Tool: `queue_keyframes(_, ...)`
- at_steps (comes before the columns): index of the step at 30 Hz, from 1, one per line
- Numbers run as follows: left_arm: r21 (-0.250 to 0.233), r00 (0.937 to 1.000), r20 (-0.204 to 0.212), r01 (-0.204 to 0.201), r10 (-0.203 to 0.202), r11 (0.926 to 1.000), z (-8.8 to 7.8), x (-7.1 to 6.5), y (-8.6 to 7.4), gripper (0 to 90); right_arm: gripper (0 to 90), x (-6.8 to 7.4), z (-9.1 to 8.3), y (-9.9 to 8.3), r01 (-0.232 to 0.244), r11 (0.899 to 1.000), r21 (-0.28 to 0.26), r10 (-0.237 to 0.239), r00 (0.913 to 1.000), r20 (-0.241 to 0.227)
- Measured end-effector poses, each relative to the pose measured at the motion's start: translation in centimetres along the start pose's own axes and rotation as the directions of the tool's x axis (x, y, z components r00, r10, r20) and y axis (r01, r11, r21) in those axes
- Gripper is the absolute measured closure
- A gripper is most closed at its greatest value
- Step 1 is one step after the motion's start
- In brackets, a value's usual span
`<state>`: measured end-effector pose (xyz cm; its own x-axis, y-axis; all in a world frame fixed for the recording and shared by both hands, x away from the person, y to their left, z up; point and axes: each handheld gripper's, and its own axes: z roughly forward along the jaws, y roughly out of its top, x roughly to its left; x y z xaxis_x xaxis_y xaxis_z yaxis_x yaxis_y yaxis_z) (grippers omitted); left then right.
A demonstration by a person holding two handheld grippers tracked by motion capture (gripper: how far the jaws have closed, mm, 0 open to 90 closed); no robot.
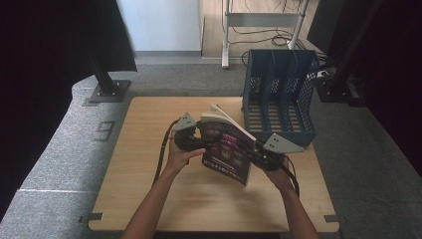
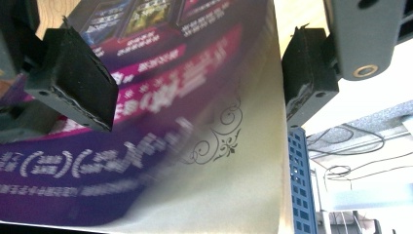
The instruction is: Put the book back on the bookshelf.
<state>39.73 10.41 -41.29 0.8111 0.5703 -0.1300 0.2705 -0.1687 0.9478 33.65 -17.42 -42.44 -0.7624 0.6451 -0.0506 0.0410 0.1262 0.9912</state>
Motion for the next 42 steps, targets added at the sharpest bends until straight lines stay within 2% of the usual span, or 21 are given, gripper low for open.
queue_keyframes(5, 0.013, 0.9999, -0.006, 0.008, -0.008, 0.9999, -0.2, 0.4, -0.2, 18.5, 75.6, 0.4, 0.9, 0.2, 0.012, 1.0, 0.016, -0.012, 0.9999, 0.009)
queue_keyframes(10, 0.022, 1.0, -0.007, 0.006, -0.006, 0.9997, -0.3, 0.5, -0.1, 19.2, 80.1, 0.1, 1.0, 0.2, -0.017, 1.0, 0.025, 0.016, 0.9993, 0.033)
queue_keyframes(12, 0.017, 0.9999, -0.006, 0.012, -0.012, 0.9998, -0.5, 0.5, -0.1, 19.3, 80.4, 0.0, 0.9, 0.3, -0.013, 0.999, 0.039, 0.011, 0.9987, 0.049)
queue_keyframes(16, 0.021, 0.9993, -0.037, -0.002, 0.002, 0.9998, -0.9, 0.1, -0.6, 19.3, 80.8, 0.0, 0.7, 0.2, -0.027, 0.999, 0.026, 0.025, 0.9986, 0.047)
queue_keyframes(25, 0.032, 0.9972, -0.071, 0.026, -0.024, 0.9991, -1.5, -0.1, -1.9, 18.8, 81.1, 0.4, 0.6, 0.0, -0.034, 0.999, 0.007, 0.033, 0.998, 0.053)
queue_keyframes(29, 0.041, 0.9965, -0.082, 0.021, -0.017, 0.999, -1.8, -0.4, -2.5, 18.9, 81.1, 0.5, 0.6, -0.1, -0.038, 0.999, 0.0, 0.038, 0.9978, 0.054)
queue_keyframes(32, 0.058, 0.9939, -0.109, -0.013, 0.019, 0.9982, -2.0, -0.9, -2.9, 18.8, 81.1, 0.5, 0.6, -0.1, -0.038, 0.999, -0.002, 0.038, 0.998, 0.051)
queue_keyframes(35, 0.072, 0.9938, -0.109, -0.014, 0.021, 0.9973, -2.1, -1.2, -3.3, 18.8, 81.1, 0.4, 0.6, -0.1, -0.042, 0.999, -0.004, 0.042, 0.9977, 0.053)
queue_keyframes(37, 0.079, 0.9933, -0.114, -0.011, 0.02, 0.9968, -2.1, -1.2, -3.6, 18.8, 81.1, 0.3, 0.7, -0.1, -0.045, 0.999, -0.001, 0.045, 0.9975, 0.054)
queue_keyframes(42, 0.069, 0.9937, -0.111, 0.02, -0.012, 0.9974, -2.5, -1.1, -4.3, 18.9, 81.1, 0.2, 0.7, 0.0, -0.049, 0.999, 0.005, 0.048, 0.9973, 0.056)
